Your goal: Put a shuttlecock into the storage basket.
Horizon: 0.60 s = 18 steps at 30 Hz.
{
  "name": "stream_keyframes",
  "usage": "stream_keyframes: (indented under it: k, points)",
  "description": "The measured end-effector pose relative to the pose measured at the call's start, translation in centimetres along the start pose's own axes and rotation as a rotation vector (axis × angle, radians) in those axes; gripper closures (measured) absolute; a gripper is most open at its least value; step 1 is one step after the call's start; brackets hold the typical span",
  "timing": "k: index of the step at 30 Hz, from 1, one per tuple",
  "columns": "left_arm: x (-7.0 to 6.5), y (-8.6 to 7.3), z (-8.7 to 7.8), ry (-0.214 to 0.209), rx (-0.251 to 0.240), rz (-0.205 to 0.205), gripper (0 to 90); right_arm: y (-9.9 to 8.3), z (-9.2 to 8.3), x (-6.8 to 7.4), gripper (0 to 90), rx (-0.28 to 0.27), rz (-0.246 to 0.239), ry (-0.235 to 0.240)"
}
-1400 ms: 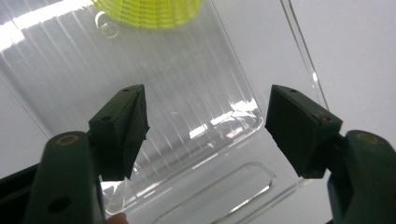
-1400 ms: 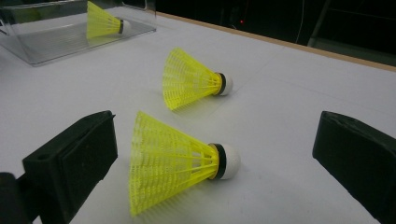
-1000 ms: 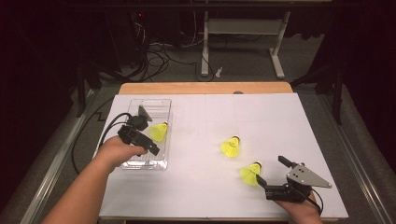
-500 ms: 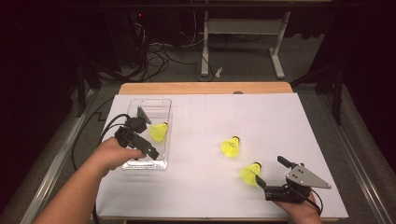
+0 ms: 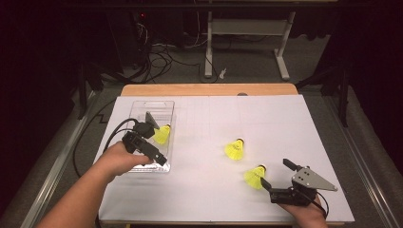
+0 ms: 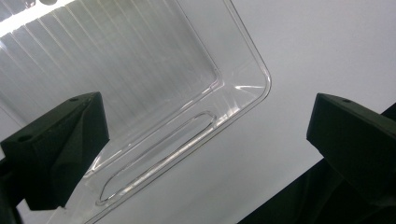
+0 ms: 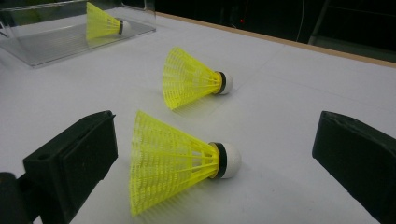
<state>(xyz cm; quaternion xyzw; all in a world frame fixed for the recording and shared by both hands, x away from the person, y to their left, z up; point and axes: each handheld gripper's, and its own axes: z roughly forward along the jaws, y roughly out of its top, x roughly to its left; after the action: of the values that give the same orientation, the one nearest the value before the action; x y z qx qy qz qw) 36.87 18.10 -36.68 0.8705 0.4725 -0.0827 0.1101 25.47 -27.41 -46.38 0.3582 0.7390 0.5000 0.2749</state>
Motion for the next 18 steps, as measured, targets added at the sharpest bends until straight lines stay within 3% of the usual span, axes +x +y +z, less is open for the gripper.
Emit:
stream_keyframes:
  k: [18]
  points:
    - [-1.9,0.5,0.5,-0.027,-0.015,0.048,0.2,0.0,-0.1,0.1,0.8,-0.004,-0.01,0.003]
